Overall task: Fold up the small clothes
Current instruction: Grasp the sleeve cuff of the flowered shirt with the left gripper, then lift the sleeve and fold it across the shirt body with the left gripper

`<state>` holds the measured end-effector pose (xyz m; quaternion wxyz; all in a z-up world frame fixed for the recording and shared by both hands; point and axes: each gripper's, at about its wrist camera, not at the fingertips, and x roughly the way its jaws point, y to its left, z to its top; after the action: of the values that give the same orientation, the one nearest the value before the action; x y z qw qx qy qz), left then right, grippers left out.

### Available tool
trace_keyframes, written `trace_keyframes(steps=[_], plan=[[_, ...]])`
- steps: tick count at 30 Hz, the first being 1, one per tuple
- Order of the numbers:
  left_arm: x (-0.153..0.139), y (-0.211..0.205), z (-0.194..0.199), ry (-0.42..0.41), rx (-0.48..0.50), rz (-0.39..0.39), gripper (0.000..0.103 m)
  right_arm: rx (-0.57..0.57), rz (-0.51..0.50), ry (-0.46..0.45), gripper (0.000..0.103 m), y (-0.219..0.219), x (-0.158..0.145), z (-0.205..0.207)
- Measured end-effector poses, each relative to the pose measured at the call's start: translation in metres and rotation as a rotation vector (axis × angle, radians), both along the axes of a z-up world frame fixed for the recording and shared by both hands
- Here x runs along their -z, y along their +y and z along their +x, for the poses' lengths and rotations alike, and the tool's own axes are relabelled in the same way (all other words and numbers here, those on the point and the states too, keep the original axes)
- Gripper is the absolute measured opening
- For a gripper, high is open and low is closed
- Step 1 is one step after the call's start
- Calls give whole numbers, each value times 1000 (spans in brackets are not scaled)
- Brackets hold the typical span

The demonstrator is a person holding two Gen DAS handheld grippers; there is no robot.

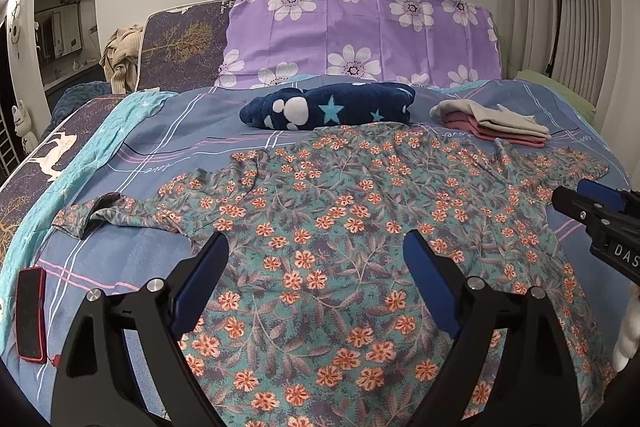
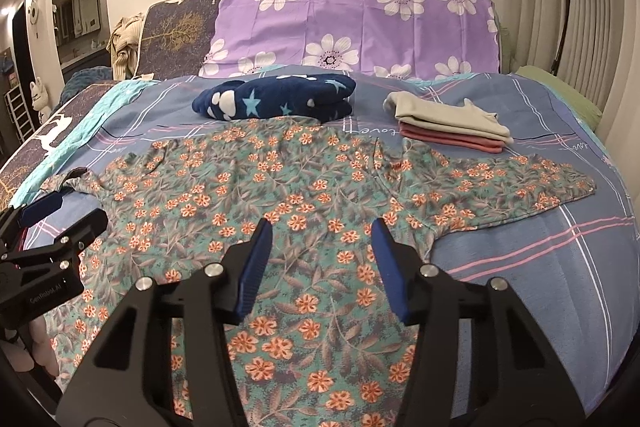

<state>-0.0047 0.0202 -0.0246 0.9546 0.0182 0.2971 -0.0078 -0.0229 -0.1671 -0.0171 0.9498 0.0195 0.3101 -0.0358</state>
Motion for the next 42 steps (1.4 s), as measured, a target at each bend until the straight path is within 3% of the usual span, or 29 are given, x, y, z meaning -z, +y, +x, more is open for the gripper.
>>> trace_keyframes(steps=[3,5,7,10,14,20,22,25,28,33,34,35,36,37,39,42], plan=[[3,6,3,16,2,-25,80,-1,-2,8,52,0,2,2],[5,17,8,38,3,-70,71,-2,-3,18,52,0,5,3],[9,32,13,60,-3,-122,54,-1,-2,30,52,-1,8,6],[17,65,23,101,-56,-191,44,6,-2,51,54,-3,14,9],[25,120,35,119,-207,-190,43,14,-3,74,58,-5,20,13],[37,250,49,175,-513,-264,43,30,-7,105,63,-8,28,20],[47,302,51,200,-620,-372,43,34,-9,118,64,-7,30,23],[62,357,56,205,-695,-527,46,33,-19,137,64,-4,35,28],[77,386,64,203,-724,-641,56,29,-31,150,64,0,37,32],[99,413,79,169,-782,-792,57,33,-48,162,64,4,39,36],[99,416,82,149,-784,-800,53,35,-50,165,64,4,40,37],[99,417,85,138,-785,-801,41,35,-52,168,64,4,41,38],[100,421,89,136,-793,-806,7,36,-54,170,64,4,41,38],[103,423,93,146,-806,-820,2,37,-55,171,64,4,41,39],[99,424,95,128,-794,-841,2,38,-57,172,64,3,41,39],[58,406,106,69,-715,-719,2,48,-62,171,65,-1,41,41]])
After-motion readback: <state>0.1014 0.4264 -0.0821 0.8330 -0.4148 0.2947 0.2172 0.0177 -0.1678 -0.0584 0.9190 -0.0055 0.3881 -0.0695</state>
